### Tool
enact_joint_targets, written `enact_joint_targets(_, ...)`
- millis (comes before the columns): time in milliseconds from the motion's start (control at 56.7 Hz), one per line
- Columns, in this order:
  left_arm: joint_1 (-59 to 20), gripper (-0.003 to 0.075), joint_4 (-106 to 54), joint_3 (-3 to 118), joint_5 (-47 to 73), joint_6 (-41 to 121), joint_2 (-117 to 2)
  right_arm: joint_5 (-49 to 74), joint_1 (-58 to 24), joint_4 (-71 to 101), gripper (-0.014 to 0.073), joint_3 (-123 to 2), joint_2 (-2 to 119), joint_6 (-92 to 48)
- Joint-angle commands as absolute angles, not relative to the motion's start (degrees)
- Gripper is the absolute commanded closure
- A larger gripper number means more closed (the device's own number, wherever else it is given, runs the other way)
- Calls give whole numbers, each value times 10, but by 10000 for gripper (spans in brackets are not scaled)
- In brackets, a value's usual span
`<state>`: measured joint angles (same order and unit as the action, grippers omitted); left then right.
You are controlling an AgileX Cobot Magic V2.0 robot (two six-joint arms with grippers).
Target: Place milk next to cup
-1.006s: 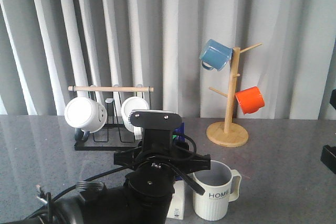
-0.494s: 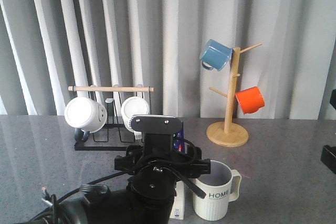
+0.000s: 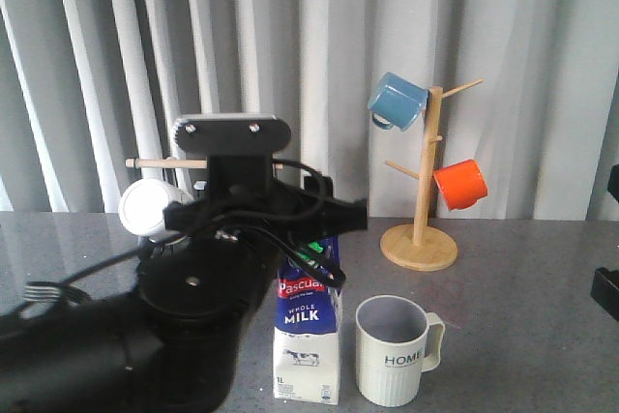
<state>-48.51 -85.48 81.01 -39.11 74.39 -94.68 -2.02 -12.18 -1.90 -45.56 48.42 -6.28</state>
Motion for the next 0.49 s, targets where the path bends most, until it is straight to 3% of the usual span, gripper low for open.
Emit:
enact_joint_targets(0, -486, 517, -807, 825, -407, 743, -882, -63, -117, -20, 602, -473, 480, -69)
enact_joint_targets(88, -486, 730, -802, 825, -418, 743, -855, -63, -117, -20, 602, -473, 480, -69)
enact_joint_targets(477, -486, 727, -803, 825, -440, 743, -826, -63, -117, -20, 602, -473, 480, -69)
